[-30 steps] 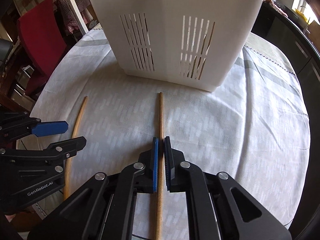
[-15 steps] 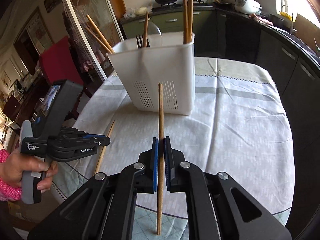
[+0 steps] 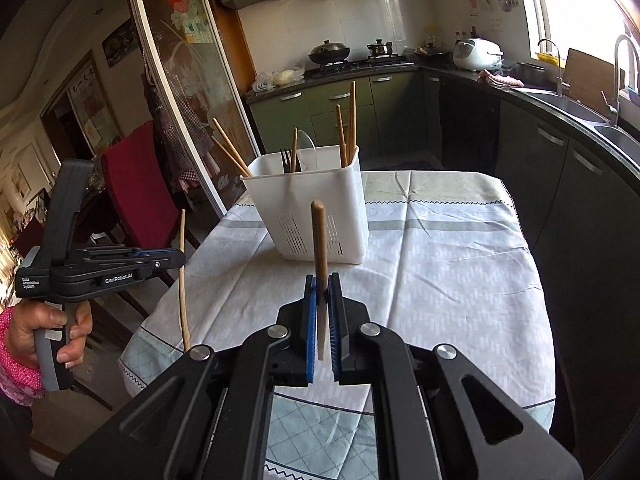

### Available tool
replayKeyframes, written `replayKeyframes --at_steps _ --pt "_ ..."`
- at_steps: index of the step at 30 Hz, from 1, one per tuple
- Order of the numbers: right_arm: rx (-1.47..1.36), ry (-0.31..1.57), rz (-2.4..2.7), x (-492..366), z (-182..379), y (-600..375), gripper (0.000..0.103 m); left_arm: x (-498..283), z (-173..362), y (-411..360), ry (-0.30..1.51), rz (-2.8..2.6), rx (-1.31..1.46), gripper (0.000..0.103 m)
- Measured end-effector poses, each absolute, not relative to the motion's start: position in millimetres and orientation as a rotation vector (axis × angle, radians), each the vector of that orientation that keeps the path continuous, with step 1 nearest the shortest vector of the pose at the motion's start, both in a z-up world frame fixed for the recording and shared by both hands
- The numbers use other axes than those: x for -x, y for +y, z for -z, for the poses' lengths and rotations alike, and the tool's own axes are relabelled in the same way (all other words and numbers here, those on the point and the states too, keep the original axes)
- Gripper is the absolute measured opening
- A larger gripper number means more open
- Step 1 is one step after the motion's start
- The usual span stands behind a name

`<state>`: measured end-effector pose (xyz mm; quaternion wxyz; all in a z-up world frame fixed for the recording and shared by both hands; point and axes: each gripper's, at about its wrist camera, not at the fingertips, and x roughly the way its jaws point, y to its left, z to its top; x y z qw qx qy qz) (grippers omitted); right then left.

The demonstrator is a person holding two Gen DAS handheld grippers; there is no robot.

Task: Organize utensils
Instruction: 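Lift both chopsticks upright and carry them over the white holder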

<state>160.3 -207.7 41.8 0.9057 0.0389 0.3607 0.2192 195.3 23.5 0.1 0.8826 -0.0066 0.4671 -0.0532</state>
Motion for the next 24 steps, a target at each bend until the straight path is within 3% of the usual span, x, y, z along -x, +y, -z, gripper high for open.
replayKeyframes --at_steps 24 --pt "-0.063 0.657 -0.492 -141.3 -82.4 -214.2 0.007 -168.6 -59.2 -0.8 0.759 0.160 -0.056 0.006"
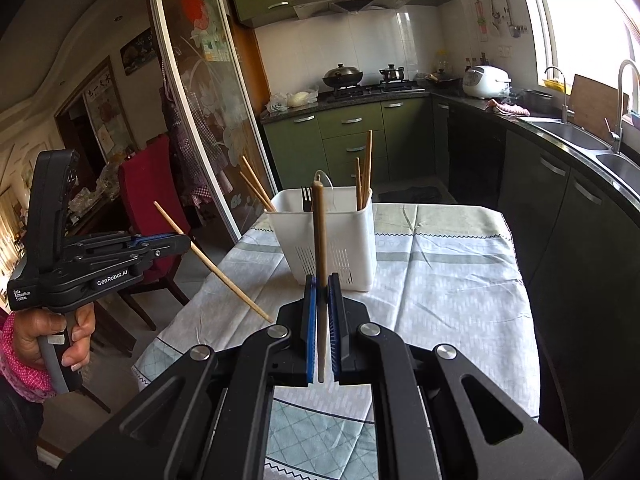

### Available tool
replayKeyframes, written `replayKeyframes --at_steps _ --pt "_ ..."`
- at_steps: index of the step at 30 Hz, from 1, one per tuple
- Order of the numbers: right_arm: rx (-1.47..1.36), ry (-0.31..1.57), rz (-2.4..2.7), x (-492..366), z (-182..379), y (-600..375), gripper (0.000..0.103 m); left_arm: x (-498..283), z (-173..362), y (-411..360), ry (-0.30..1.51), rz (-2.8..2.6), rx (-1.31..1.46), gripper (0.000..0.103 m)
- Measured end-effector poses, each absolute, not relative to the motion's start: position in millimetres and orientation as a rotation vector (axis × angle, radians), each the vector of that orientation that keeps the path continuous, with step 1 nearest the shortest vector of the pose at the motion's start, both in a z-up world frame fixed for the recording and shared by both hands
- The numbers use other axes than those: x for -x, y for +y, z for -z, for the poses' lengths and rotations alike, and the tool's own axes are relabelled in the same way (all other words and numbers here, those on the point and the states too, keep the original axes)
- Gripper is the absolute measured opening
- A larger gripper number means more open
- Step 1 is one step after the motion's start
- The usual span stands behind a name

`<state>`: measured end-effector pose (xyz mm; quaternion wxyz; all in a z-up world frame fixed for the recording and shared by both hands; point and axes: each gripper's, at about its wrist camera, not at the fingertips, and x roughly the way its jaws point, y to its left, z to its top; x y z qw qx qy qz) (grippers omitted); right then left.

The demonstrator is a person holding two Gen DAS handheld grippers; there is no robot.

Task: Organize utensils
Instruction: 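Lift both chopsticks upright and carry them over the white holder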

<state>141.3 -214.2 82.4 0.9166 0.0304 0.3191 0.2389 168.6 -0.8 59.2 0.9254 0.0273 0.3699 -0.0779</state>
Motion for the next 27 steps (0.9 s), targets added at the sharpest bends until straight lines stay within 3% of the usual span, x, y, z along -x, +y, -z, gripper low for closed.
replayKeyframes --at_steps 27 --pt "-0.013 0.590 -0.515 -177.4 -132.7 -205.8 0.007 -231.0 -187.4 -21.1 0.627 0.197 -0.011 0.006"
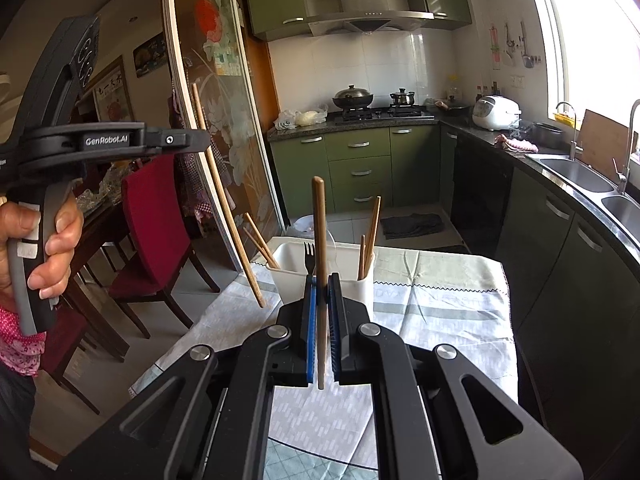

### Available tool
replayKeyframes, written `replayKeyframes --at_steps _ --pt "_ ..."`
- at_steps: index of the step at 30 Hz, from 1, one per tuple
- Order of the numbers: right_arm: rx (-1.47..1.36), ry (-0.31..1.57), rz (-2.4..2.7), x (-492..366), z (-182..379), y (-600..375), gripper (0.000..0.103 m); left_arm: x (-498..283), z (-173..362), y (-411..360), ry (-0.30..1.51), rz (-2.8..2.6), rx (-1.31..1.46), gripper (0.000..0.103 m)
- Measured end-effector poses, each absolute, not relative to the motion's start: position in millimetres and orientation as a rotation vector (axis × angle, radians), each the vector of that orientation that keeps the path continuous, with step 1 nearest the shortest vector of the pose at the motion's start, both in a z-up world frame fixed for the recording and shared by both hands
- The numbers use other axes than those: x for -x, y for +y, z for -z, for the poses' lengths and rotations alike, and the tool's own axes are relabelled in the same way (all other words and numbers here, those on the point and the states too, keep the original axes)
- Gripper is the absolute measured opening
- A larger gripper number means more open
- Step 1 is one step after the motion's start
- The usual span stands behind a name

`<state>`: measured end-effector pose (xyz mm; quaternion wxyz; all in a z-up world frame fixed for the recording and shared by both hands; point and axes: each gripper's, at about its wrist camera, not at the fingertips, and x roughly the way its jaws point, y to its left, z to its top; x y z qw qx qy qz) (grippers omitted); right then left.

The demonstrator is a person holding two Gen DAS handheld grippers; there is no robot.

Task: Organize utensils
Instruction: 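Lift both chopsticks upright and carry them over the white holder, then open the left gripper over the holder while the right gripper releases its chopstick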

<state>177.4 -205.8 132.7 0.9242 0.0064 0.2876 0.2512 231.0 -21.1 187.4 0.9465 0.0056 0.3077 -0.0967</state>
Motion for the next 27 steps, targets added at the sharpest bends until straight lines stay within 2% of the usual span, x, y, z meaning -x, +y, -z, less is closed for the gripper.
replayKeyframes --at_steps 15,27 --pt "-0.018 0.594 -0.511 -182.6 -133.2 -204.4 0.007 -276.2 -209.1 -17.0 0.594 0.155 0.015 0.005" --pt "-0.088 0.559 -0.538 -196.6 -148.3 -205.2 0.007 -288.5 -195.0 -13.3 0.614 0.178 0.018 0.005"
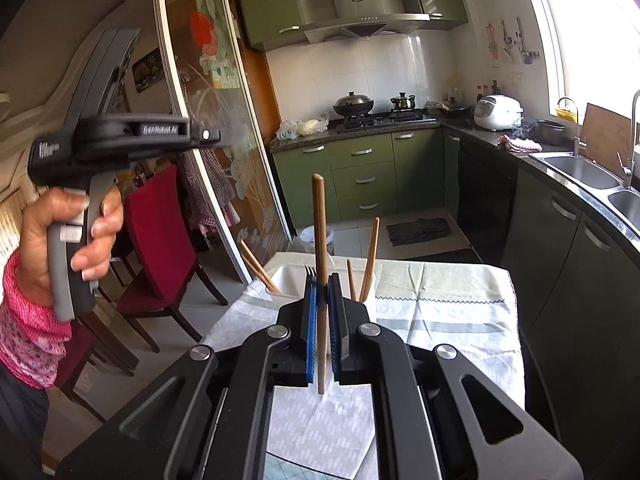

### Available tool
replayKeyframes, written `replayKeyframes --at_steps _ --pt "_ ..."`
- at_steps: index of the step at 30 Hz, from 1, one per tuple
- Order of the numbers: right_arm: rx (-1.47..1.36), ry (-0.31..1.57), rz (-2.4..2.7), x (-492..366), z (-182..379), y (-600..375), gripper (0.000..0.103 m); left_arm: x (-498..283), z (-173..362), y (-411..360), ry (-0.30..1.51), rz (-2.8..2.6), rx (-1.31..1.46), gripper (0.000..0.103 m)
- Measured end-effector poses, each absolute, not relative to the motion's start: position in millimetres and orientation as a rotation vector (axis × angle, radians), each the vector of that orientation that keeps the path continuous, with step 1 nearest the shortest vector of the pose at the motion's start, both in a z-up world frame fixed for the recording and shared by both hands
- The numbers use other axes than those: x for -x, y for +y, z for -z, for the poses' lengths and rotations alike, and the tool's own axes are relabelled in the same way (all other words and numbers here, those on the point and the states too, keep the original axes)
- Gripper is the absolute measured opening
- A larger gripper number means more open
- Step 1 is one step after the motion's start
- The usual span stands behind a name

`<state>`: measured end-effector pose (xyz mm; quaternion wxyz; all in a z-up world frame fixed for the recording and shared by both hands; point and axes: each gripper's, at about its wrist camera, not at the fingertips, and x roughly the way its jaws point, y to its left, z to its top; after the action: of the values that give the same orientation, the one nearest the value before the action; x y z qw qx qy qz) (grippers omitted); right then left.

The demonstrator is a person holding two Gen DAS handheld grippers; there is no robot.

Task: Organize utensils
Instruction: 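Open the left gripper over the holder while the right gripper releases its chopstick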

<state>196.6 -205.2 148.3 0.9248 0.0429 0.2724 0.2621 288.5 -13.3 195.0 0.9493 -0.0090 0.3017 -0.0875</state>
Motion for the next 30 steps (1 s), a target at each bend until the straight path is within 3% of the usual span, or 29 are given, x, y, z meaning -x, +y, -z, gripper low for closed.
replayKeyframes --at_steps 11,26,30 --pt "-0.172 0.393 -0.444 -252.2 -179.3 -184.9 0.007 -244.2 -139.1 13.0 0.682 0.231 0.036 0.006" --pt "-0.070 0.527 -0.374 -309.9 -111.5 -141.9 0.007 -160.1 -46.2 29.1 0.604 0.204 0.108 0.006" --pt "-0.050 0.564 -0.373 -316.1 -93.2 -135.1 0.007 -146.0 -36.9 30.8 0.562 0.165 0.141 0.017"
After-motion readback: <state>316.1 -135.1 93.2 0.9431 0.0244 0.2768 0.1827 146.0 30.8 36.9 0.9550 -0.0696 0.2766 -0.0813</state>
